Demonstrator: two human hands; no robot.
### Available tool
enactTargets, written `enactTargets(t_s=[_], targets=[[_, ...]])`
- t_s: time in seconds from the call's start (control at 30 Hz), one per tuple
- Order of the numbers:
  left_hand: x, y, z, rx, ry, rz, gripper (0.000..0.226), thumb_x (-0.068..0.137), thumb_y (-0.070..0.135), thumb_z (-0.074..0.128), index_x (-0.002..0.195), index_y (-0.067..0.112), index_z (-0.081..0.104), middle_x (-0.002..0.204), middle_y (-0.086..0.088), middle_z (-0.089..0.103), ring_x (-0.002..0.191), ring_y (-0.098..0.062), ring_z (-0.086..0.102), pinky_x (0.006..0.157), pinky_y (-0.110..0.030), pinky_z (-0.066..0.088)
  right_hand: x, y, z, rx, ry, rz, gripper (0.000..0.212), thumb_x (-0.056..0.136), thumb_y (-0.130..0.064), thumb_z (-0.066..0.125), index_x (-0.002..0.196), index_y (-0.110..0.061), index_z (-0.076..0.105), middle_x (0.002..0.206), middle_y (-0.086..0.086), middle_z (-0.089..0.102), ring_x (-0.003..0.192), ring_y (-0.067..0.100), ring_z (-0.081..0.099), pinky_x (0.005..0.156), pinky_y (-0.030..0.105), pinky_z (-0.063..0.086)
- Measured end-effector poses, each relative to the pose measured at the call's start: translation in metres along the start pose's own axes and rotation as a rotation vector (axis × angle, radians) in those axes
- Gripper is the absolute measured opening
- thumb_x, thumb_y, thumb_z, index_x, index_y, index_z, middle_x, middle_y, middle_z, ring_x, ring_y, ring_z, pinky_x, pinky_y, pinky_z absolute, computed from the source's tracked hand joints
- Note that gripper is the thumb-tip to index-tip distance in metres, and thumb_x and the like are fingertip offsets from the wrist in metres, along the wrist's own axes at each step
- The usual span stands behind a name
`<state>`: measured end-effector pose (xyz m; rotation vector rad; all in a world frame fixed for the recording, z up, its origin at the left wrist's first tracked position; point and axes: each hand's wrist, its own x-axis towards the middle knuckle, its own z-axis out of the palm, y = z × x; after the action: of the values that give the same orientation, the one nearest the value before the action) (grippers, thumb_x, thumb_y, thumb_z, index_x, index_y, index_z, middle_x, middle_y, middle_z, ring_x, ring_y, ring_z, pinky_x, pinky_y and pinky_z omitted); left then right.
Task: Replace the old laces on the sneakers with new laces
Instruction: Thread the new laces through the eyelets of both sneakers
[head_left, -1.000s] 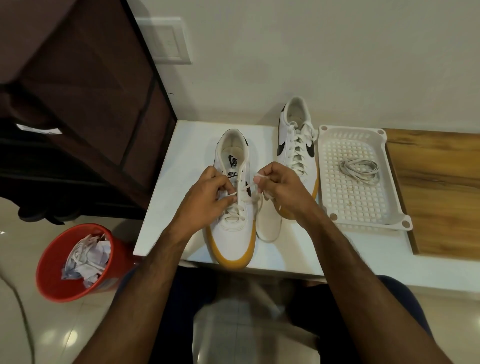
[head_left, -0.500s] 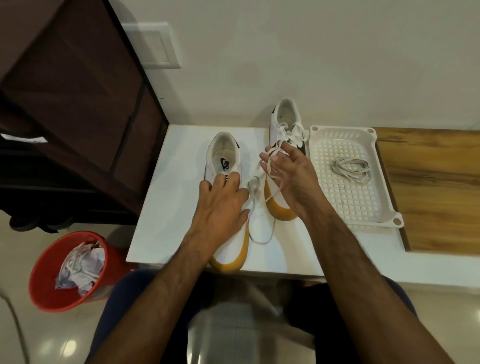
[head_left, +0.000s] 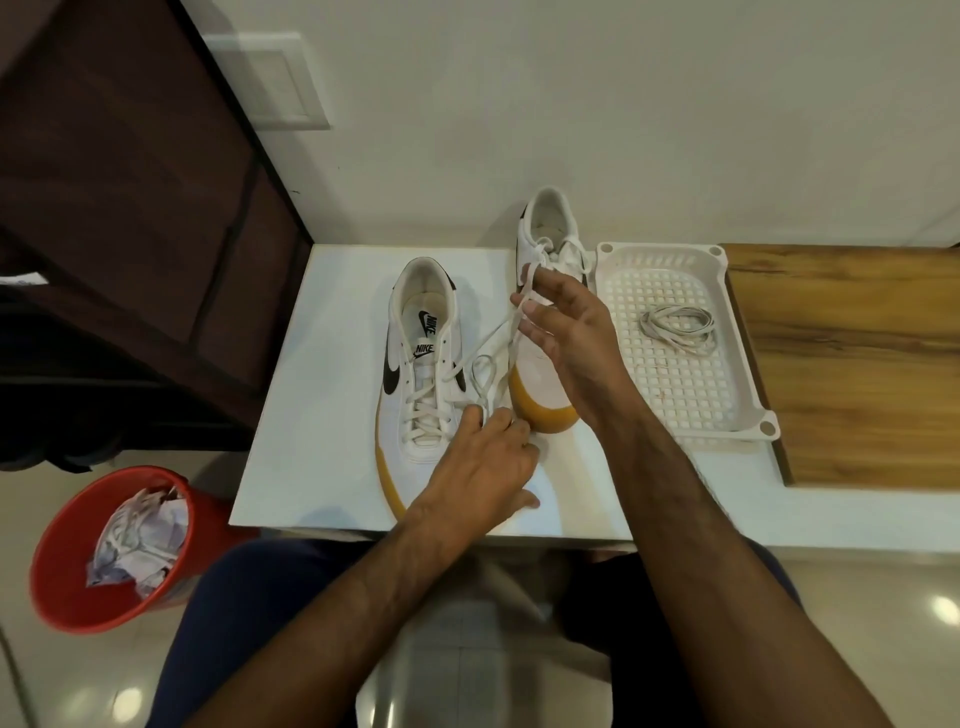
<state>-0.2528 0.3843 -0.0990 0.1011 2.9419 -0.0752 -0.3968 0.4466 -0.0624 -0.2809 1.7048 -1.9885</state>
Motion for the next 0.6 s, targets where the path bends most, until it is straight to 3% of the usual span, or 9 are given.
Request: enactTargets(t_s=[0.07, 0.13, 0.2, 0.27, 0.33, 0.4, 0.5, 0.6], targets=[[0.001, 0.001, 0.0, -0.065, -0.012, -0.011, 0.041, 0.099, 0.049, 0.055, 0.124, 0.018, 0.062, 0.131, -0.001, 0.06, 0.122, -0.021, 0.046, 0.108, -0.045, 0.026, 0.0, 0.001, -0.001, -0.14, 0.012, -0.025, 0.029, 0.095, -0.003, 0.062, 0.12, -0.015, 0.068, 0.127, 0.002, 0.068, 0.117, 0.022, 0.065, 0.099, 0.041, 0.056], [-0.003, -0.002, -0.002, -0.225, 0.036, 0.014, 0.026, 0.098, 0.045, 0.057, 0.107, 0.023, 0.066, 0.114, 0.006, 0.065, 0.109, -0.011, 0.049, 0.107, -0.041, 0.029, 0.0, 0.002, -0.002, -0.32, 0.018, -0.057, 0.02, 0.096, -0.007, 0.062, 0.11, -0.018, 0.07, 0.118, -0.007, 0.07, 0.108, 0.015, 0.067, 0.095, 0.035, 0.055], [-0.01, -0.013, -0.012, -0.552, 0.038, 0.041, 0.016, 0.096, 0.042, 0.064, 0.091, 0.027, 0.065, 0.095, 0.015, 0.065, 0.094, -0.003, 0.051, 0.099, -0.03, 0.035, -0.001, 0.001, -0.004, -0.473, 0.018, -0.07, 0.009, 0.098, -0.02, 0.064, 0.103, -0.018, 0.071, 0.106, -0.013, 0.071, 0.098, 0.005, 0.066, 0.088, 0.027, 0.051], [-0.018, -0.027, -0.03, -0.997, -0.002, 0.02, 0.012, 0.095, 0.032, 0.069, 0.088, 0.024, 0.065, 0.086, 0.014, 0.068, 0.084, -0.003, 0.059, 0.084, -0.019, 0.043, -0.004, 0.002, -0.006, -0.664, 0.062, -0.105, 0.019, 0.097, -0.036, 0.066, 0.087, -0.019, 0.07, 0.09, -0.016, 0.066, 0.086, -0.002, 0.062, 0.08, 0.026, 0.047], [-0.026, -0.039, -0.048, -1.354, 0.107, -0.013, 0.008, 0.095, 0.019, 0.069, 0.089, 0.015, 0.064, 0.079, 0.003, 0.071, 0.069, -0.007, 0.063, 0.068, -0.022, 0.05, -0.007, 0.005, -0.008, -0.94, 0.178, -0.191, 0.026, 0.091, -0.046, 0.07, 0.076, -0.025, 0.065, 0.091, -0.015, 0.059, 0.089, 0.005, 0.059, 0.082, 0.034, 0.045], [-0.031, -0.049, -0.056, -1.566, 0.305, -0.083, 0.006, 0.093, 0.011, 0.067, 0.092, 0.011, 0.062, 0.069, -0.006, 0.069, 0.058, -0.017, 0.06, 0.056, -0.026, 0.05, -0.01, 0.004, -0.007, -1.103, 0.278, -0.258, 0.025, 0.085, -0.047, 0.074, 0.077, -0.027, 0.062, 0.103, -0.009, 0.053, 0.097, 0.01, 0.051, 0.085, 0.037, 0.041], [-0.031, -0.059, -0.056, -1.612, 0.57, -0.323, 0.007, 0.094, 0.011, 0.068, 0.096, 0.015, 0.063, 0.061, -0.004, 0.064, 0.054, -0.019, 0.057, 0.048, -0.025, 0.049, -0.009, -0.002, -0.001, -0.827, 0.142, -0.301, 0.021, 0.09, -0.038, 0.073, 0.08, -0.022, 0.065, 0.093, -0.009, 0.061, 0.085, 0.003, 0.054, 0.078, 0.025, 0.043], [-0.028, -0.068, -0.049, -1.562, 0.657, -0.494, 0.008, 0.096, 0.011, 0.067, 0.093, 0.019, 0.064, 0.059, -0.006, 0.063, 0.053, -0.024, 0.055, 0.046, -0.026, 0.049, -0.023, -0.014, 0.013, -0.422, -0.15, -0.121, 0.032, 0.103, -0.032, 0.057, 0.089, -0.011, 0.076, 0.082, -0.003, 0.073, 0.073, -0.001, 0.063, 0.069, 0.016, 0.047]])
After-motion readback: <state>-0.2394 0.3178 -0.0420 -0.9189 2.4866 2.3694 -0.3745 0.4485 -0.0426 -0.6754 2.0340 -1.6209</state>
